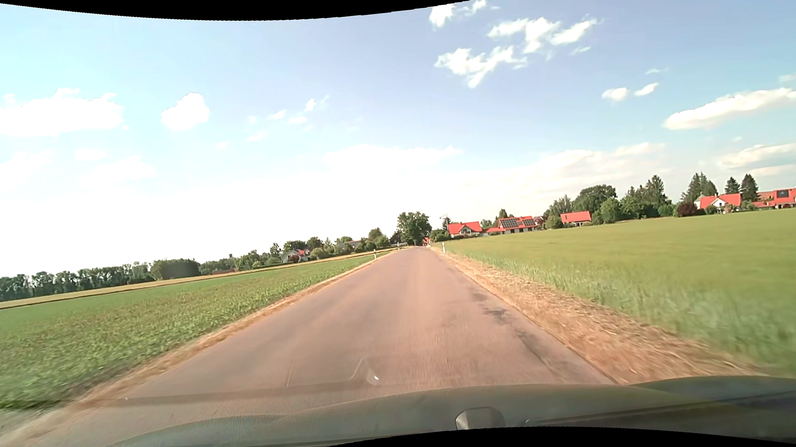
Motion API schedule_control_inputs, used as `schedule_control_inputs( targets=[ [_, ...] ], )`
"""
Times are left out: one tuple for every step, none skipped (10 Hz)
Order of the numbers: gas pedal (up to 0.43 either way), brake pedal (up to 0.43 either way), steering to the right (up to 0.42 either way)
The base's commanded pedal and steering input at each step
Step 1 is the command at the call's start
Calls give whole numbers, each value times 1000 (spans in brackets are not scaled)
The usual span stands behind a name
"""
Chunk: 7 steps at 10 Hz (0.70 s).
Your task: Follow the waypoints while adhering to traffic rules and regulations
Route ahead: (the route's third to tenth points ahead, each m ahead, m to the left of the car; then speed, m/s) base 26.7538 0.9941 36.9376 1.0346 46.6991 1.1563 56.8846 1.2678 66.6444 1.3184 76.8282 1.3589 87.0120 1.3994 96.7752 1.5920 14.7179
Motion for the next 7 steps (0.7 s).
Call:
schedule_control_inputs(
  targets=[
    [47,6,0],
    [47,6,0],
    [47,6,0],
    [47,6,0],
    [47,6,-4],
    [47,6,-5],
    [47,6,-4]
  ],
)
